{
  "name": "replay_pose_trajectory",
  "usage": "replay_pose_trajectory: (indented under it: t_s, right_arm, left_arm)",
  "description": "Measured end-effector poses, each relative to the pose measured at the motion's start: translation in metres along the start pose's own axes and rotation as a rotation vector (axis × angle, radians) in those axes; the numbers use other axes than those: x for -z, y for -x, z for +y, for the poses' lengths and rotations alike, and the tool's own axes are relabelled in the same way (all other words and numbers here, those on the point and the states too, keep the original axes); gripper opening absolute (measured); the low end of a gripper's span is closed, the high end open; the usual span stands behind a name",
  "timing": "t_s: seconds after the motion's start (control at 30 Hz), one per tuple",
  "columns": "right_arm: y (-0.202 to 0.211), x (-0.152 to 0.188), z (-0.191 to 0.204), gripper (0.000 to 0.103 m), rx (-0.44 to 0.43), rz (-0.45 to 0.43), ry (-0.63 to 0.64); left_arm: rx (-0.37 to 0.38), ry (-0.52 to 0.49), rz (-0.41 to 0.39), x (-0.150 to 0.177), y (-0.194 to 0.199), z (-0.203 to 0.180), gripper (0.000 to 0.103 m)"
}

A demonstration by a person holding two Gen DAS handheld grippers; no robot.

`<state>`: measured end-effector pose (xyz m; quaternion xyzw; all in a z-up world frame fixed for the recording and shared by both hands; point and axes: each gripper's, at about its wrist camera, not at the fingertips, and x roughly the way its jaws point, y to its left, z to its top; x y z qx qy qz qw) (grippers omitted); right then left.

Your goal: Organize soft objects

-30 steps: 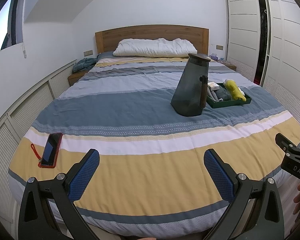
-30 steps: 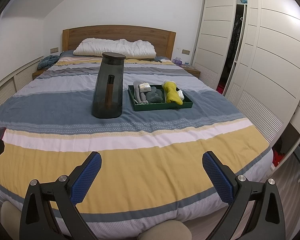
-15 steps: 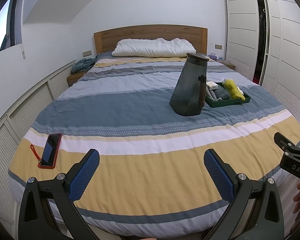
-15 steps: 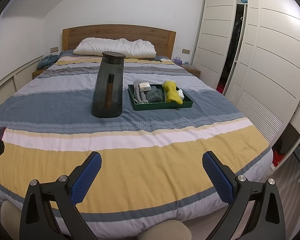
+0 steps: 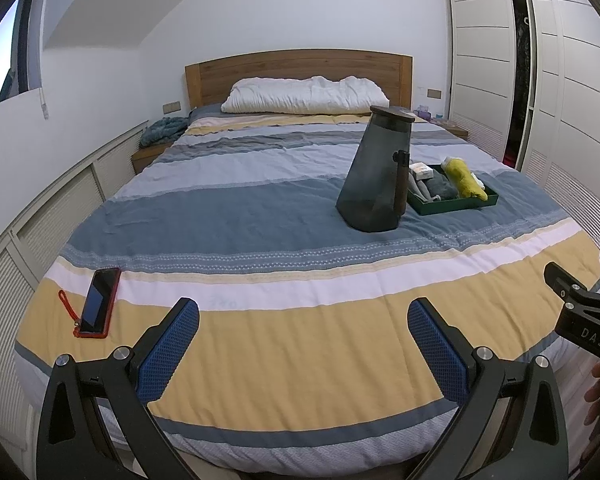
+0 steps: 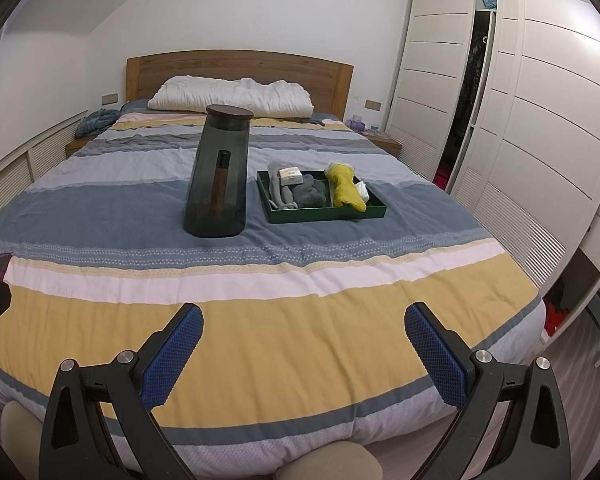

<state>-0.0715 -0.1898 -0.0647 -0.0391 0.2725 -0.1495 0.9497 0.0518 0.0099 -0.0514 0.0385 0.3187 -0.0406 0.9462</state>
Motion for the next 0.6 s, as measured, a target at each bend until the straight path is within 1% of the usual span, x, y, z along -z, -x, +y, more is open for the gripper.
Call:
replay_pose_trajectory:
  t_s: [0.6]
  right_arm:
    - [0.0003,-0.0012,-0.0001,0.103,0.001,0.001,0.004]
  left_arm:
    - [0.005,-0.001,0.002,0.0004,-0.0005,-0.0013,0.102]
